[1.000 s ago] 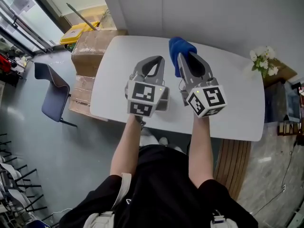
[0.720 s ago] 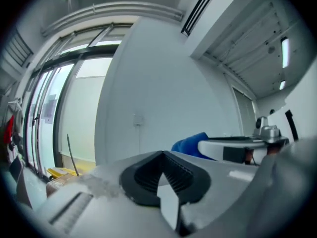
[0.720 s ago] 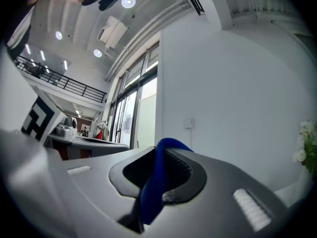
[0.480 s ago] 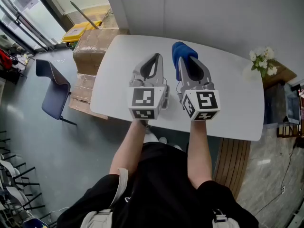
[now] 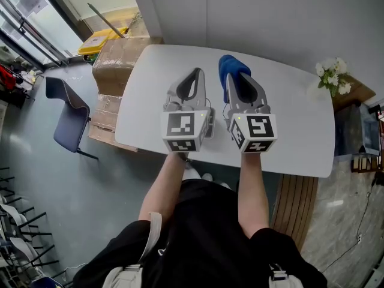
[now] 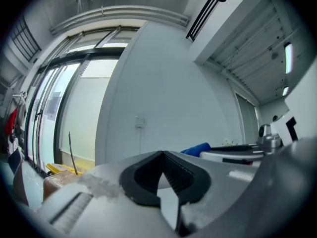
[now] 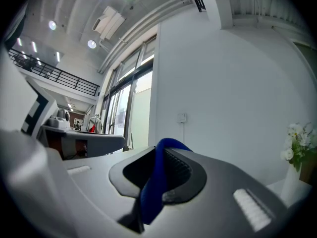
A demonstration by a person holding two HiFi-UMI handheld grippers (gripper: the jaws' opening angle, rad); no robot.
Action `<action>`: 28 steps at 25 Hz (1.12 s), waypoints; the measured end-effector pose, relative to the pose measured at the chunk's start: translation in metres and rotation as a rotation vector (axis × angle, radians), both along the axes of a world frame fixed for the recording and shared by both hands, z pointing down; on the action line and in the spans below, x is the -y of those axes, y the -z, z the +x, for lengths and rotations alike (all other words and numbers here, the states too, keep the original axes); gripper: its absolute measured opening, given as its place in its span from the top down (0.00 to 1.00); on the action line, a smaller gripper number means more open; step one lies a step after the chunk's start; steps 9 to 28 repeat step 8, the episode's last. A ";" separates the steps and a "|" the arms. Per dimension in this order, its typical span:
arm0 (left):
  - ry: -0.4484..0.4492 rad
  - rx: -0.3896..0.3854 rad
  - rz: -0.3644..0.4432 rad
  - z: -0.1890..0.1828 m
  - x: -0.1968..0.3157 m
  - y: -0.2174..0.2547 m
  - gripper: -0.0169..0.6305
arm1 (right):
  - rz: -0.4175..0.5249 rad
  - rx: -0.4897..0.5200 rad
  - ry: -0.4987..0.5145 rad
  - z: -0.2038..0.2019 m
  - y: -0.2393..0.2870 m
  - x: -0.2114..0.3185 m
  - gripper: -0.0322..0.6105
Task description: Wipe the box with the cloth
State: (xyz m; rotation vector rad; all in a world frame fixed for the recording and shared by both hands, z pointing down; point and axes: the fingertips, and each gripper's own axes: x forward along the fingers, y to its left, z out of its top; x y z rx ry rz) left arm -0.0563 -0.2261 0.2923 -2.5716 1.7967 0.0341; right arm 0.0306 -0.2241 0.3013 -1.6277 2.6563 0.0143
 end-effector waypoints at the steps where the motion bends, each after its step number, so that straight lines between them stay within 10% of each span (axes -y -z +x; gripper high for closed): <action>1: 0.001 0.000 -0.002 -0.001 0.000 0.000 0.97 | -0.002 0.000 0.000 -0.001 0.000 0.001 0.88; 28: 0.013 -0.010 -0.021 -0.006 0.001 -0.001 0.97 | 0.000 -0.006 0.012 -0.006 0.002 0.002 0.88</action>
